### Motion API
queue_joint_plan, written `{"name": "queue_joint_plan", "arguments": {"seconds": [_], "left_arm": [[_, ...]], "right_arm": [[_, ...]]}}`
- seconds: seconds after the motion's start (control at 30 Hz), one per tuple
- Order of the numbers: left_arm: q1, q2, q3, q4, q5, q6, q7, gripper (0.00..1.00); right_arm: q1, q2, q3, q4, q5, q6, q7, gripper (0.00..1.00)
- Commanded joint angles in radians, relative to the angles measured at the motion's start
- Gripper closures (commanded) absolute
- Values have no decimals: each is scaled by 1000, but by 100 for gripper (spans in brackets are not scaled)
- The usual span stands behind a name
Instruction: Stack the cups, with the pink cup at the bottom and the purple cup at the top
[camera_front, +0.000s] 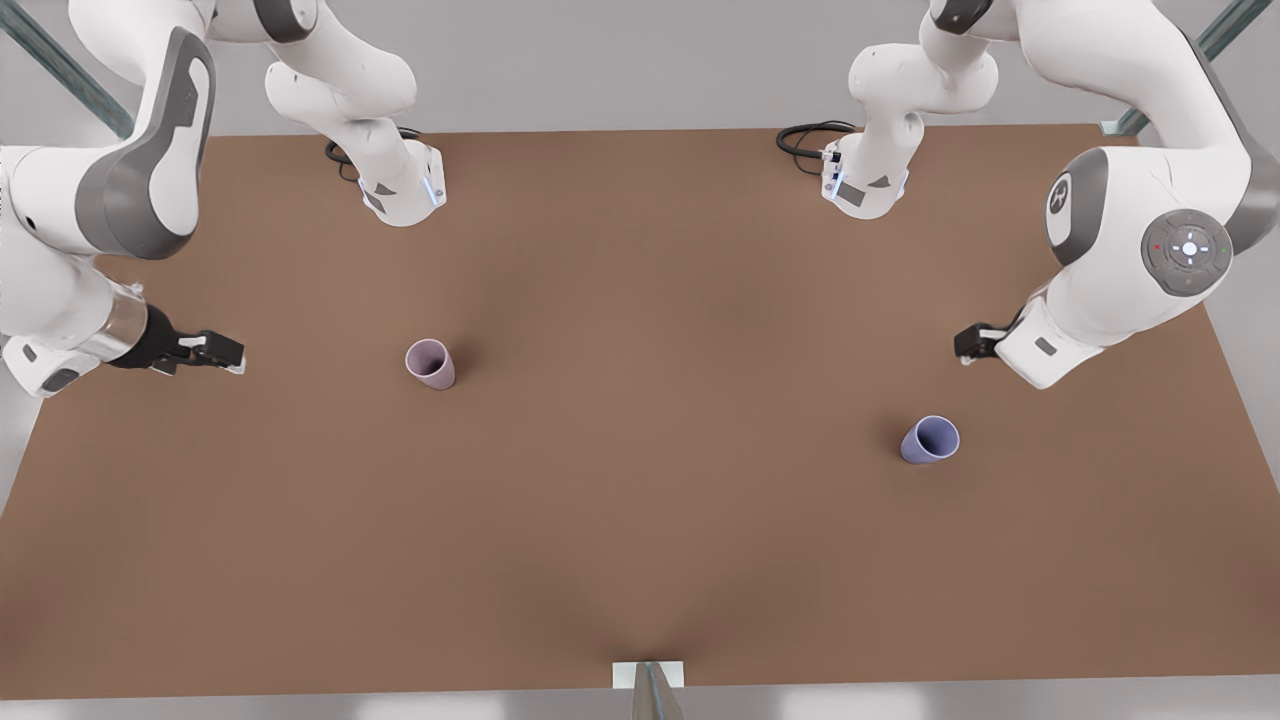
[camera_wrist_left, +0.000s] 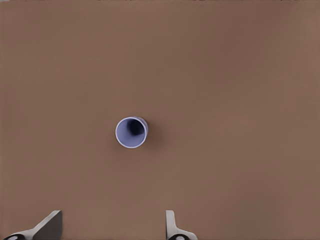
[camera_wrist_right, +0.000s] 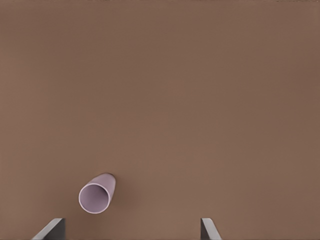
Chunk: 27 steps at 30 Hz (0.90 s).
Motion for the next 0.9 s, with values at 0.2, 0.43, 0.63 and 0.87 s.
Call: {"name": "queue_joint_plan", "arguments": {"seconds": [0.2, 0.43, 0.63, 0.87], "left_arm": [[0, -1, 0, -8, 2, 43, 22, 0], [2, 25, 0, -9, 1, 66, 22, 0], [2, 34, 2, -9, 1, 72, 22, 0], [3, 48, 3, -9, 2, 74, 22, 0]], "right_arm": [[-24, -117, 45, -392, 5, 260, -76, 0], [28, -192, 117, -771, 8, 550, -82, 0], [109, -154, 125, -898, 8, 744, -82, 0], [111, -116, 127, -975, 7, 791, -112, 0]]}}
